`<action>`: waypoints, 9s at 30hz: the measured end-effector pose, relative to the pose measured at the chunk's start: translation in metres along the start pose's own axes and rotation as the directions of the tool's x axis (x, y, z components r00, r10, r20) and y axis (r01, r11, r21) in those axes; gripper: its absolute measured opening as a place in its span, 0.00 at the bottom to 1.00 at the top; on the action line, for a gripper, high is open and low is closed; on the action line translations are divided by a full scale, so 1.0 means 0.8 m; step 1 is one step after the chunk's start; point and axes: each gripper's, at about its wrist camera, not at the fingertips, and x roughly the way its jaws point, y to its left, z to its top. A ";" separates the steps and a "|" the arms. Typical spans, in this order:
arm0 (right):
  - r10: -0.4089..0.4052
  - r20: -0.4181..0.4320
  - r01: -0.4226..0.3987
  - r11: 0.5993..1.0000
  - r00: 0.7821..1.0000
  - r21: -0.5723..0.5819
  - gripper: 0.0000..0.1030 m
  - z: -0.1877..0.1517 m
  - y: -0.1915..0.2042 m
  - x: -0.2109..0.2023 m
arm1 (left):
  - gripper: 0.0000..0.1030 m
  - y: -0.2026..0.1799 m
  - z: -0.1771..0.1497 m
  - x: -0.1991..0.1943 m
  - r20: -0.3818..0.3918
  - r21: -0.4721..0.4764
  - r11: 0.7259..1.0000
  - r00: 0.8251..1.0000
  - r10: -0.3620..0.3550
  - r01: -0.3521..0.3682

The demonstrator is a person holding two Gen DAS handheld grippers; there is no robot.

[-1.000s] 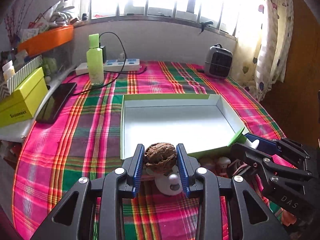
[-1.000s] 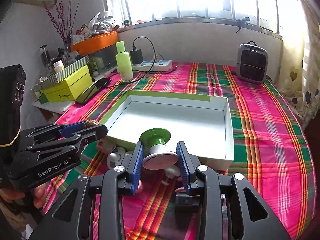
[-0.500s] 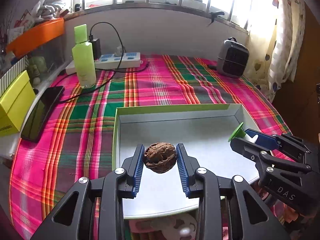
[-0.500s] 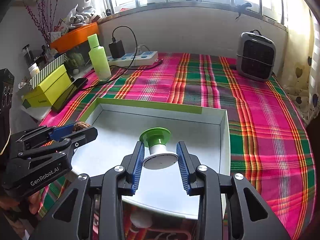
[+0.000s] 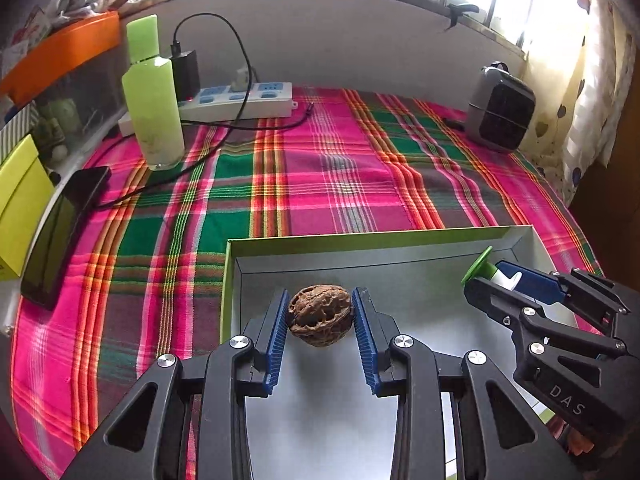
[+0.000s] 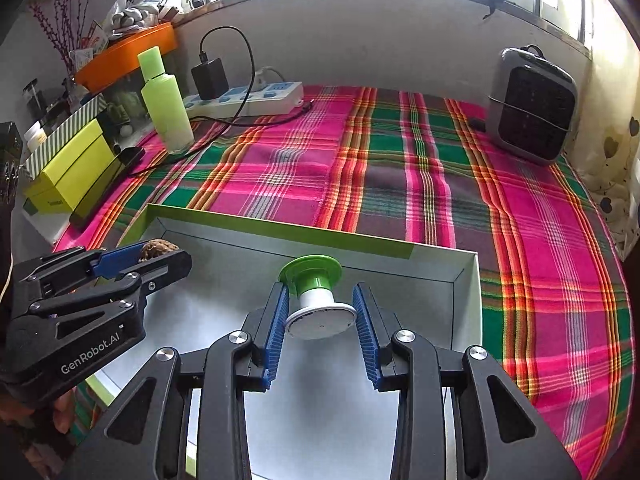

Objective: Organize objects
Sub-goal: 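Carry walnut and spool into the white box and open both grippers, then lift both open grippers up out of the white box, then reach the right gripper to the black rectangular gadget and grasp it, then grasp the white panda-face ball with the left gripper while the right holds the gadget, then carry the panda ball and black gadget over the white box with both grippers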

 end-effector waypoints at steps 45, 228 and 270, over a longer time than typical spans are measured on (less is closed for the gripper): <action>-0.004 0.044 0.001 0.998 0.999 0.063 0.50 -0.012 -0.011 -0.029 | 0.49 -0.007 -0.017 -0.037 0.042 0.006 1.000 0.999 -0.014 0.013; 0.112 -0.004 -0.112 0.987 0.994 -0.114 0.28 -0.184 0.049 -0.109 | 0.33 -0.008 -0.168 -0.109 -0.019 -0.083 0.990 0.993 -0.119 0.117; 0.116 0.068 -0.112 0.991 0.991 -0.067 0.28 -0.154 0.045 -0.142 | 0.29 -0.013 -0.135 -0.153 0.058 -0.056 0.990 0.991 -0.124 0.127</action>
